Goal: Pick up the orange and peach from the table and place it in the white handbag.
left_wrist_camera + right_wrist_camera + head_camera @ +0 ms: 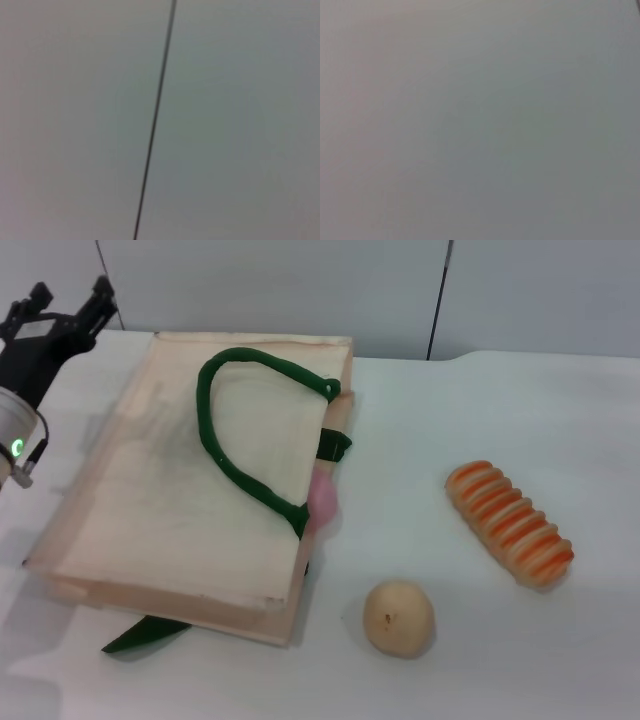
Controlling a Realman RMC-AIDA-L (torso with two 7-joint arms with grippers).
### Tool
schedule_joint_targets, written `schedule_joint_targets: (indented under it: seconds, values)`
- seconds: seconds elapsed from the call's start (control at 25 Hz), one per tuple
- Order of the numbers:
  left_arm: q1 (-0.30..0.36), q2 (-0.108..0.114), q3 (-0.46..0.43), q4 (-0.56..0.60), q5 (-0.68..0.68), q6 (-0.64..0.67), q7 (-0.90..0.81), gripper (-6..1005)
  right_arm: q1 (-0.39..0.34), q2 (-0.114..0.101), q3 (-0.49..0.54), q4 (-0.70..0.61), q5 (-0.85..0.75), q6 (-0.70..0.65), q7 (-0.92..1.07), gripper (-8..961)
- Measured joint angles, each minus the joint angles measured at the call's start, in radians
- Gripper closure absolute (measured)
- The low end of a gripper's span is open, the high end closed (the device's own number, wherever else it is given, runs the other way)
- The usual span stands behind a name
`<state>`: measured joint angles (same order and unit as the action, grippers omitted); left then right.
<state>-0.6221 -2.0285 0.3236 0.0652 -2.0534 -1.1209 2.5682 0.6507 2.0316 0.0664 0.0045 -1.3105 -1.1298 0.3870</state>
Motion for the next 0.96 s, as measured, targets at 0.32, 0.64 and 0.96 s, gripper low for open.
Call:
schedule_joint_targets:
  seconds: [0.32, 0.64, 0.96]
  values:
    - [0.02, -0.002, 0.0, -0.001, -0.013, -0.057, -0.011, 113, -0.016, 0.0, 0.001, -0.001, 0.001, -0.006, 0.004, 61]
    - [0.026, -0.002, 0.001, -0.001, -0.015, -0.076, -0.013, 113, -0.024, 0.001, -0.003, 0.007, 0.002, -0.02, 0.004, 62]
    - [0.026, -0.002, 0.0, -0.001, -0.016, -0.087, -0.028, 113, -0.018, 0.002, -0.005, 0.008, 0.0, -0.012, -0.007, 61]
